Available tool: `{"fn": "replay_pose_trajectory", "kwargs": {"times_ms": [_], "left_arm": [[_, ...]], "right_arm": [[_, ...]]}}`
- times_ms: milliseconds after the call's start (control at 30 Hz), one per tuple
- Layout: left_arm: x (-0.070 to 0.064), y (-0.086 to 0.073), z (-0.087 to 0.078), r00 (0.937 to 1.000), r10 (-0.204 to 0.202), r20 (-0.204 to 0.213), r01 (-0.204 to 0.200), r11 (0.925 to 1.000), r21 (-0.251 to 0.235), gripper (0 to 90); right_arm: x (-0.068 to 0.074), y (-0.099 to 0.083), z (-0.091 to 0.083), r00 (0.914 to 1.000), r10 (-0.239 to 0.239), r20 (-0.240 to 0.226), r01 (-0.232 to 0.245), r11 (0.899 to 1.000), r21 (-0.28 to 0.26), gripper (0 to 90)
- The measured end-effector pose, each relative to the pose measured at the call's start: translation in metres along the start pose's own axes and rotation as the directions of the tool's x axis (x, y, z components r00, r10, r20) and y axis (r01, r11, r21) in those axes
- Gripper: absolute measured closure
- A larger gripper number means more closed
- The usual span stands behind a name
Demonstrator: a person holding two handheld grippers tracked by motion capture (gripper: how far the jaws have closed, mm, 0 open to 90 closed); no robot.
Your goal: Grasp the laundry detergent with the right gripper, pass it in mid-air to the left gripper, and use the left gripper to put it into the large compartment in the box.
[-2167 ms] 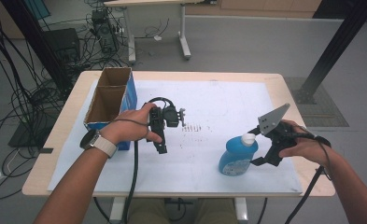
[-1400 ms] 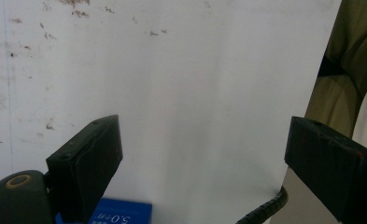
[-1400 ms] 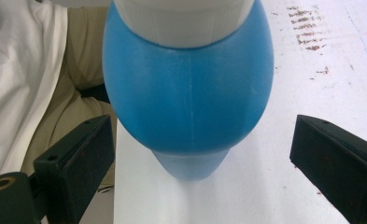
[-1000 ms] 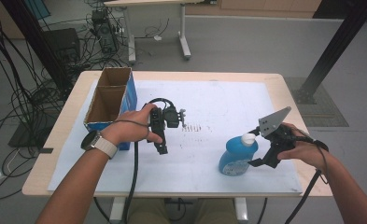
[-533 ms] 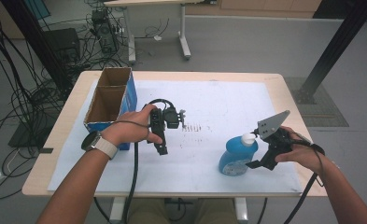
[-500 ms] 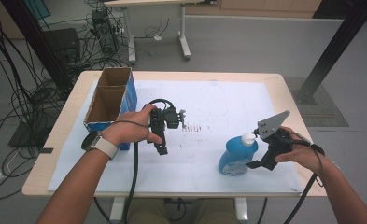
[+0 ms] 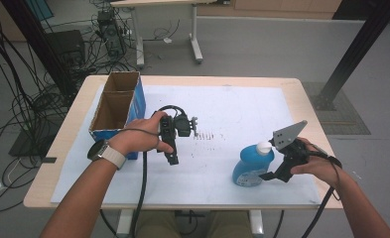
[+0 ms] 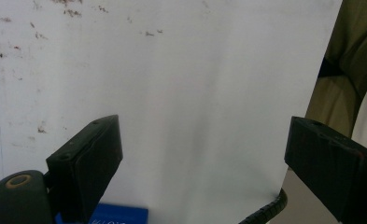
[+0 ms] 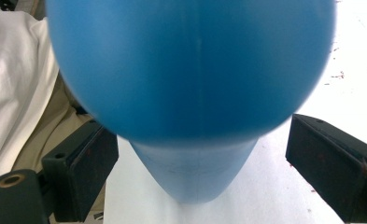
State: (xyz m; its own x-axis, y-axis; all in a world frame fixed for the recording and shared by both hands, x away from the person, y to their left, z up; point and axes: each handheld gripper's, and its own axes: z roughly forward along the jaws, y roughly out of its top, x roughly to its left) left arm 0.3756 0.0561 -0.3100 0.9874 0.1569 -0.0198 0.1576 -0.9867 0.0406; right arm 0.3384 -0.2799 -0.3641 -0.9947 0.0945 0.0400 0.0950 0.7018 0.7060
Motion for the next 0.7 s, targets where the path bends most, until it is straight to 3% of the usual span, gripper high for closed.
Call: {"fn": "replay_pose_trajectory", "kwargs": {"times_ms": [433,700], "left_arm": [[0.0005,0.0,0.0012,1.0,0.001,0.003,-0.001,1.0,0.002,11.5],[0.0001,-0.0001,0.0021,1.0,-0.002,0.005,0.002,1.0,0.003,12.0]], "right_arm": [[0.0012,-0.0032,0.005,0.9999,-0.011,-0.006,0.011,1.0,-0.02,12.3],[0.0011,-0.0068,0.006,0.9999,-0.006,-0.011,0.005,0.998,-0.061,15.2]]}}
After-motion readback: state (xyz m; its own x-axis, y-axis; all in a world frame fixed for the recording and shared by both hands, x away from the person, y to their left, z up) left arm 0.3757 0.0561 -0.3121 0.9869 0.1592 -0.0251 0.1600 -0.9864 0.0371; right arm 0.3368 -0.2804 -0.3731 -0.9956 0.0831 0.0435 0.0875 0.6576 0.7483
